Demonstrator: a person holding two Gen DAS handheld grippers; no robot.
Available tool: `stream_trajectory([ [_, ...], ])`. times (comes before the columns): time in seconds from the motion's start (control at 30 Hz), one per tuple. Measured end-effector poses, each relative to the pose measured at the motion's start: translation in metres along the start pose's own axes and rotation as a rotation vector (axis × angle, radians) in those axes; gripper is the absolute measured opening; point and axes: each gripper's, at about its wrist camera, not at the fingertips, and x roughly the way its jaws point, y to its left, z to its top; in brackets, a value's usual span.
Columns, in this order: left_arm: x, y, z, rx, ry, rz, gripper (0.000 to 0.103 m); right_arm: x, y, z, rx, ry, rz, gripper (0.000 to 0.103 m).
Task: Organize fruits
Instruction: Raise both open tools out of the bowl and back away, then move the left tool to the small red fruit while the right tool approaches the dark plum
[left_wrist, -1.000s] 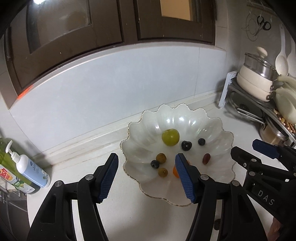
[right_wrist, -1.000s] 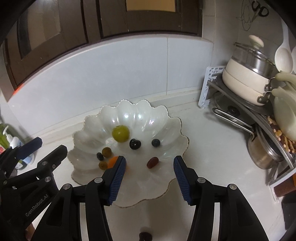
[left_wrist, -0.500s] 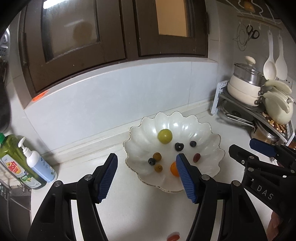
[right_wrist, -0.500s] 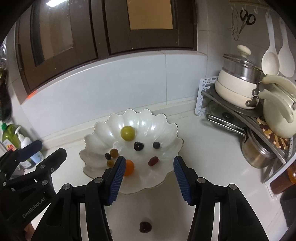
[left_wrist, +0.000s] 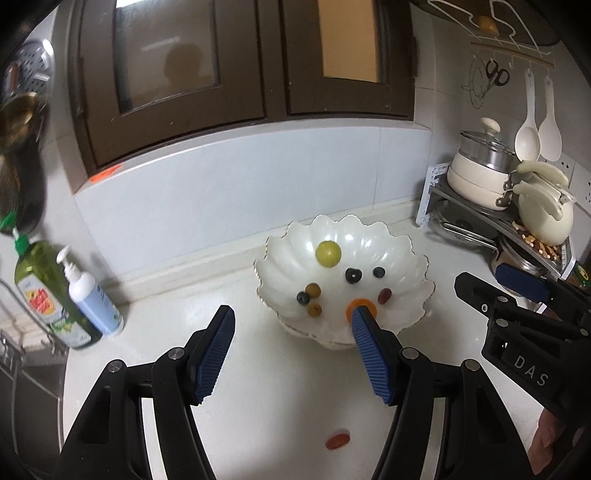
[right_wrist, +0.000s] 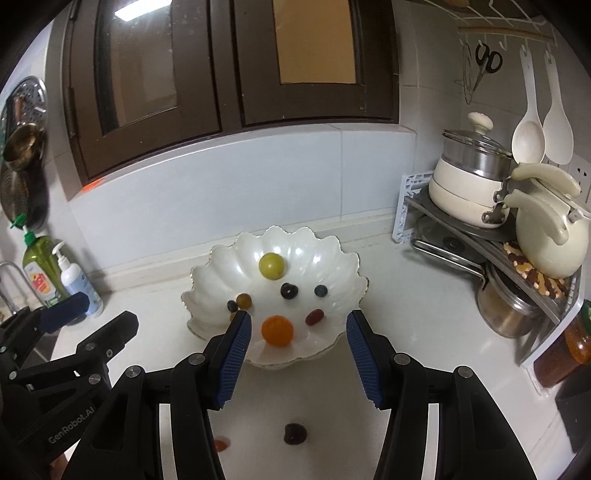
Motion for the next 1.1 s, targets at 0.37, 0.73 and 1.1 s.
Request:
stream_trajectory([
  [0.37,-0.012,0.003,-0.033,-0.073,0.037,0.009,0.065,-0.010,0.003,-0.029,-0.037,0.019,0.024,0.055],
  [0.73,0.001,-0.002,-0.061,-0.125,0.096,0.016,0.065,0.001,0.004,-0.053,-0.048,0.056,0.032,0.055],
  [1.1,0.024,-0.010,-0.088,-0.147,0.156,0.013,0.065,0.026,-0.002,-0.074,-0.050,0.119,0.036,0.055],
])
